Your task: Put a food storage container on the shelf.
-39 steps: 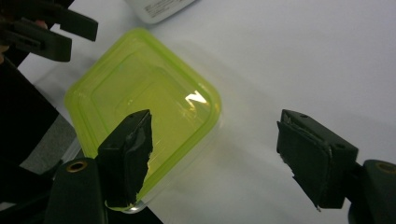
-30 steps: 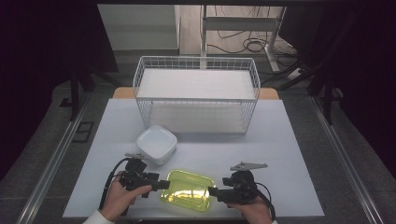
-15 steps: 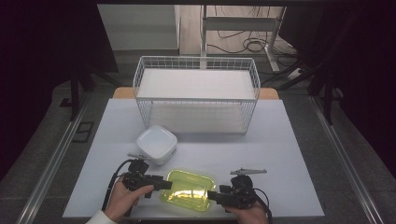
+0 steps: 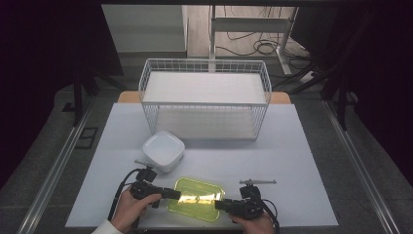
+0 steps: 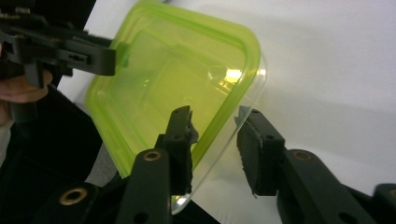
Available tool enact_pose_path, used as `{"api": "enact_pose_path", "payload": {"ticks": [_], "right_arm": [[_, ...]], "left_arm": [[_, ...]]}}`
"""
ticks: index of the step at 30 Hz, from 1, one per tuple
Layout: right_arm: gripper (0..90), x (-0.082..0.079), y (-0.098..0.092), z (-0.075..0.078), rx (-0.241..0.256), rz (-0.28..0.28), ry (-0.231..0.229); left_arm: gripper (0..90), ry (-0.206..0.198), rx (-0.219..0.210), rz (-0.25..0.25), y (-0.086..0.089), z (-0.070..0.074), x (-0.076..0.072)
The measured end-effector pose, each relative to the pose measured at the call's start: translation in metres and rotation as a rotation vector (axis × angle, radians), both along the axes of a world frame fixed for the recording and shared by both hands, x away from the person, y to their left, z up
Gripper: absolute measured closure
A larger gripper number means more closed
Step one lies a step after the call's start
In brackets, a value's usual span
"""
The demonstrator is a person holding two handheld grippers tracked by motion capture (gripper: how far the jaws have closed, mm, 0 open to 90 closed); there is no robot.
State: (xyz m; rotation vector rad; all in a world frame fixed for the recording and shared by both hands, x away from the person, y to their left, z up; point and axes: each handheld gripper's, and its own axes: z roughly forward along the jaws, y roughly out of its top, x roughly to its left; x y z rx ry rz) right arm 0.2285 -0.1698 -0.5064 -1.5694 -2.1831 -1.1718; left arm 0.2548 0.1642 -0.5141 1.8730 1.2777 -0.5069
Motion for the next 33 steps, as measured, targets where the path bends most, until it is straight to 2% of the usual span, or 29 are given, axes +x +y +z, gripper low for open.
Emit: {"api": "enact_pose_path", "payload": {"ticks": [2, 11, 19, 24, 30, 33], "right_arm": [[69.0, 0.001, -0.002, 0.001, 0.012, -0.015, 0.001], [73.8, 0.002, -0.005, 0.005, 0.033, -0.041, 0.014], [79.1, 0.001, -0.009, 0.012, 0.044, -0.054, -0.027], [79.3, 0.001, -0.009, 0.016, 0.045, -0.053, -0.053], [79.2, 0.0, -0.01, 0.025, 0.04, -0.042, -0.116], [79.2, 0.002, -0.011, 0.028, 0.039, -0.038, -0.129]], "left_arm": [[73.8, -0.006, 0.0, 0.011, 0.002, -0.001, -0.001], [76.7, -0.028, 0.006, 0.032, 0.0, 0.005, -0.006], [78.9, -0.096, 0.039, 0.036, -0.005, 0.014, -0.008], [78.9, -0.125, 0.033, 0.043, -0.005, 0.019, -0.009], [78.9, -0.168, 0.028, 0.059, -0.007, 0.028, -0.011], [78.9, -0.188, 0.031, 0.059, -0.007, 0.032, -0.01]]}}
